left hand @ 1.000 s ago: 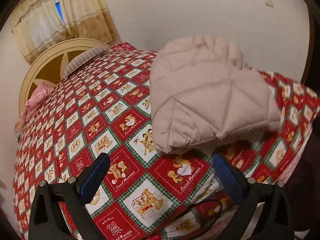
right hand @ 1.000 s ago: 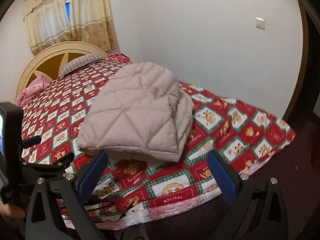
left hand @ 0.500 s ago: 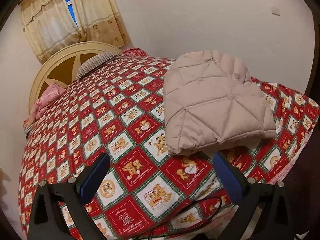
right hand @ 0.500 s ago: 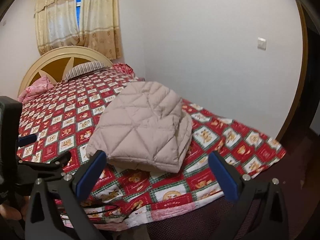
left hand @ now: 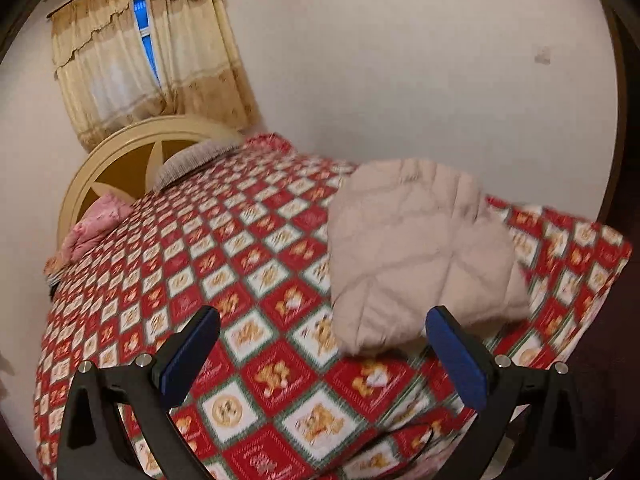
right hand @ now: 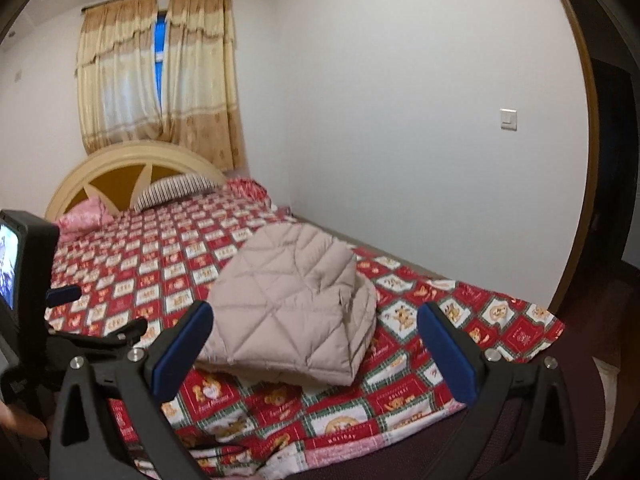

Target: Fold large clothes

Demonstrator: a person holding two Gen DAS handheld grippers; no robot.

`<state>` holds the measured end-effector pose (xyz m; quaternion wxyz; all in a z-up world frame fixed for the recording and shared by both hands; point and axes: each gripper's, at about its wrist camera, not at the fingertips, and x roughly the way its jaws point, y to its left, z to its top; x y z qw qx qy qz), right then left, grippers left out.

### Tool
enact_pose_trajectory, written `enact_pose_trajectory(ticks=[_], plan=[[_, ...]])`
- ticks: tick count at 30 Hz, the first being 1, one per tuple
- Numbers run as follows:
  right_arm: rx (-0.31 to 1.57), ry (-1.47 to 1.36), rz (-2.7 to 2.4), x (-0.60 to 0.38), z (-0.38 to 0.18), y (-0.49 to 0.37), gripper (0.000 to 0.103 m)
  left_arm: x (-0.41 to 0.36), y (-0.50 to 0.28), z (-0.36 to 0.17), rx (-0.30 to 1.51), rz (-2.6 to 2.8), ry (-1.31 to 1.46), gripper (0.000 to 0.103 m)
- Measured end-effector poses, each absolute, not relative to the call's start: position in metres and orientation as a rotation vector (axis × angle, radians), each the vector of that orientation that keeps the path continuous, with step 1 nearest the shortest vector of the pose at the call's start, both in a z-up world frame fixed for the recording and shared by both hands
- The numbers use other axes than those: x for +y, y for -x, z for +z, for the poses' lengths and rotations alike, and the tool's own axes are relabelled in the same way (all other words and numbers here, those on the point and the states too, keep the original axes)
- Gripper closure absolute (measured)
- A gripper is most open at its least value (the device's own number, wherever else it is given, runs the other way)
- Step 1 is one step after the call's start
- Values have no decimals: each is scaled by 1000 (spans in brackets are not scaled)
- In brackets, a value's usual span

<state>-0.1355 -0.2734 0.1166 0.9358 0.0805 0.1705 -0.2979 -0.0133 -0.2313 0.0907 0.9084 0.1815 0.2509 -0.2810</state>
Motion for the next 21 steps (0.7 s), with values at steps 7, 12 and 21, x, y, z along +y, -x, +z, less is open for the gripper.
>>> enact_pose_trajectory(ticks=[7,12,21], plan=[[319,-195,-635,-282,116,131,0,-229,10,93,467,-562,-376,1],[343,-199,-626,-278,111,126,0,-229,10,84,494,-598,-357,1],[336,-182,-628,-271,113,124,0,-224,11,82,491,-601,-344,1]])
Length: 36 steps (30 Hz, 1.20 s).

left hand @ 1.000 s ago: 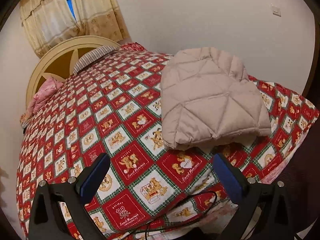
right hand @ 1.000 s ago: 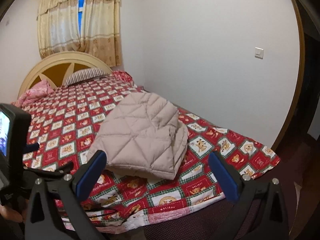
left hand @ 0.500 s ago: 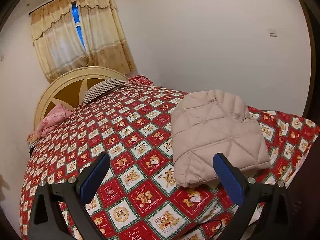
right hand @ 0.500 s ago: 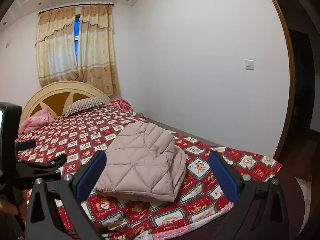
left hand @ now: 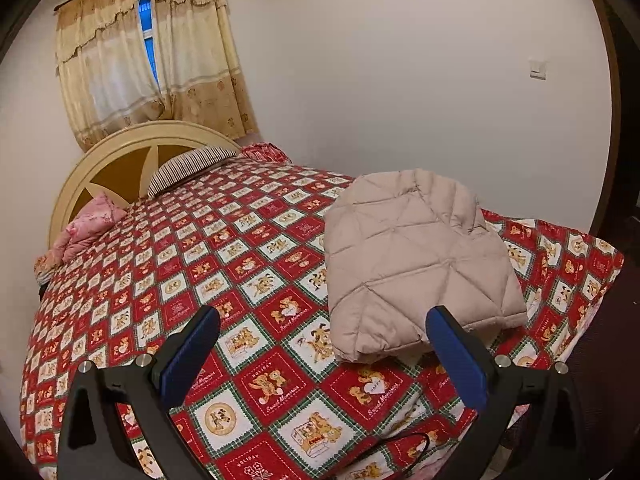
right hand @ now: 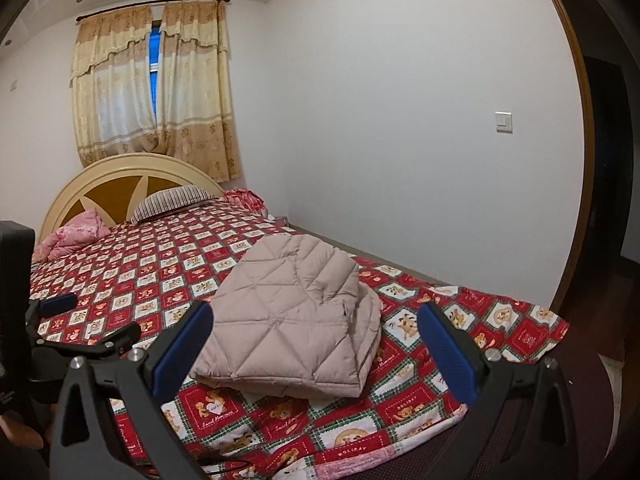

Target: Fold large clothes

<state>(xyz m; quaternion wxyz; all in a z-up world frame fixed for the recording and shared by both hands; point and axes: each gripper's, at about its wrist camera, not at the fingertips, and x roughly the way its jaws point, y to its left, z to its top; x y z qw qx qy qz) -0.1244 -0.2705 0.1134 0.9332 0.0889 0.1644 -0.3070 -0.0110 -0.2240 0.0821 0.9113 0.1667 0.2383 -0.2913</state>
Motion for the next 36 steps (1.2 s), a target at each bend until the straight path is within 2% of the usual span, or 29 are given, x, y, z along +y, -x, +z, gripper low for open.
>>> enact_pose_trajectory(ticks=[36], plan=[[349,-183,-619,-274,111,121,0,-224,12,84,494,-601,-319,1]])
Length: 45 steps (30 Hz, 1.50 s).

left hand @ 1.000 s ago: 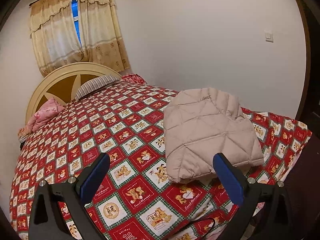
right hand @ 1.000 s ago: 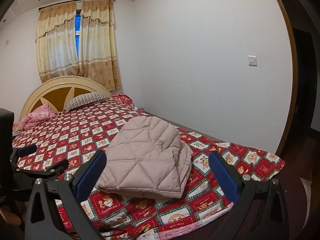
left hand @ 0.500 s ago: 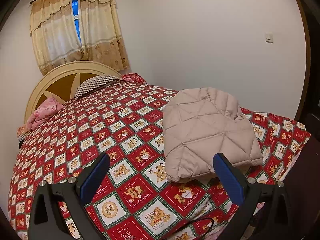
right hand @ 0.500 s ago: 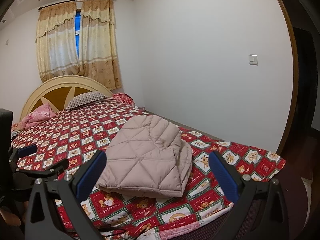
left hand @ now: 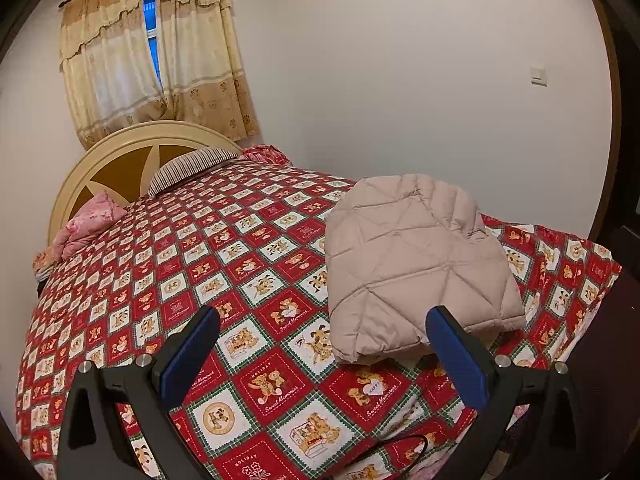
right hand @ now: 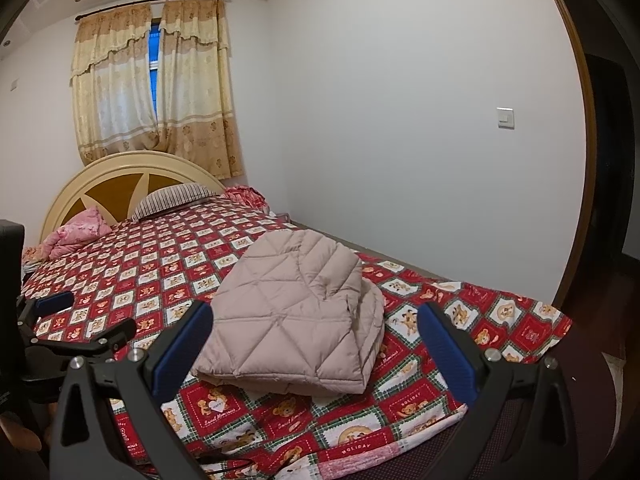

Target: Fold large clothes

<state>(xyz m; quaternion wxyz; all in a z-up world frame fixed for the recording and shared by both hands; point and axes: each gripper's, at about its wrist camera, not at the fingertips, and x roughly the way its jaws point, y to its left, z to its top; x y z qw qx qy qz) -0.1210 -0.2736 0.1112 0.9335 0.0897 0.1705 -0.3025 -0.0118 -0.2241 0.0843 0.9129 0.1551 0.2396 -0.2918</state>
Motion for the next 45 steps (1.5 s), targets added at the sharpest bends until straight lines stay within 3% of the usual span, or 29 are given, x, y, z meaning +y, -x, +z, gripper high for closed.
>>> enact_pose_trajectory(ticks=[45], plan=[[354,-190,-625,-274,106,121,0,-221,10,86,394,-558,-323,1]])
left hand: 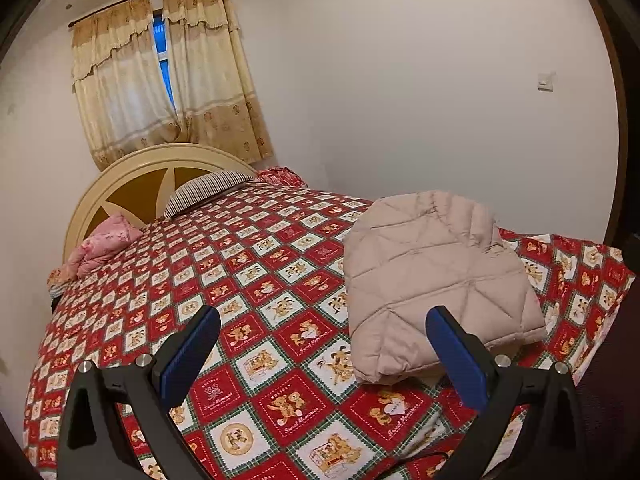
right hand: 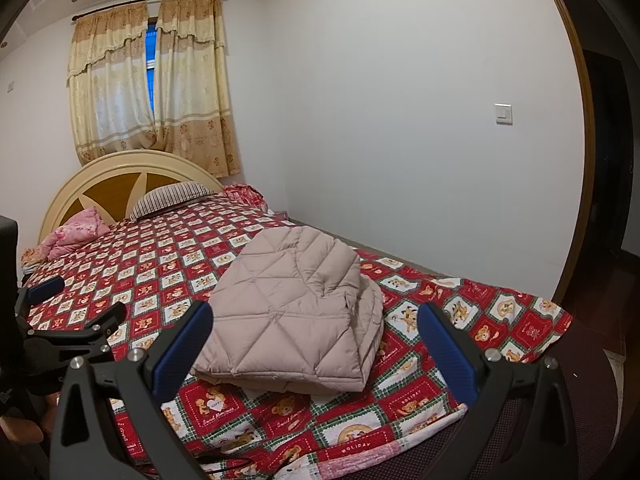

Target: Fold large clothes

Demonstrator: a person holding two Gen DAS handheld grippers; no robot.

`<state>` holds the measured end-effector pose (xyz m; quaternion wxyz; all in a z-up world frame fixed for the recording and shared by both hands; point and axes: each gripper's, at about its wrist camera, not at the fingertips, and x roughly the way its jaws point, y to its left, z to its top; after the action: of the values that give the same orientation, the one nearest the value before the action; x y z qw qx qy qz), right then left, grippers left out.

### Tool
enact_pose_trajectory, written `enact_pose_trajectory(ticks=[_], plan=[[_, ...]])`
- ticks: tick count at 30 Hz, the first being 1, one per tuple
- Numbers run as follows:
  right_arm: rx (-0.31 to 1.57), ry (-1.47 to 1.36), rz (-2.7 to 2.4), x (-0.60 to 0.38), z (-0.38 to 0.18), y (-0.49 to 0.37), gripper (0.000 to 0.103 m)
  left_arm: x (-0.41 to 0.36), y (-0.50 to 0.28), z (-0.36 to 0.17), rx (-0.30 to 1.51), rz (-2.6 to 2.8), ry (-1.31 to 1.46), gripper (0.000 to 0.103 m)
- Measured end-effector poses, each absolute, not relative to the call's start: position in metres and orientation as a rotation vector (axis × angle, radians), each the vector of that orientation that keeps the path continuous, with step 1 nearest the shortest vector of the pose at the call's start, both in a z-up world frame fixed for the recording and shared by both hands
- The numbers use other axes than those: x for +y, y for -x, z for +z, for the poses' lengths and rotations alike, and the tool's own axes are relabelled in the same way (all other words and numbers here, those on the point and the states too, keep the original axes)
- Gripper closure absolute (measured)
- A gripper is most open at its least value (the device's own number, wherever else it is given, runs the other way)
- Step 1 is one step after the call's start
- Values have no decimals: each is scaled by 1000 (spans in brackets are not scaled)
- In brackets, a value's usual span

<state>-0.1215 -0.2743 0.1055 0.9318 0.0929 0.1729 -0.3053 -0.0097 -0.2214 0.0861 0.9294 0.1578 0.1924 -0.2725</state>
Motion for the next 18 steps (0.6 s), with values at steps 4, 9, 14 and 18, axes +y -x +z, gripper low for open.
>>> enact_pose_trajectory(ticks=[4,9,14,18], plan=[[356,-195,-629,-274,104,123,0,-221,8,86,399,-560,-316,1],[359,-195,-630,-274,103,124,0,-219,6,86,416,-588,-293,1],[363,-193,-630,-272,101,124,0,-217,-1,83,482,-647,-252,1],[363,-196,-634,-271,101,124,0,-215,-4,81,482,-646,-238,1]])
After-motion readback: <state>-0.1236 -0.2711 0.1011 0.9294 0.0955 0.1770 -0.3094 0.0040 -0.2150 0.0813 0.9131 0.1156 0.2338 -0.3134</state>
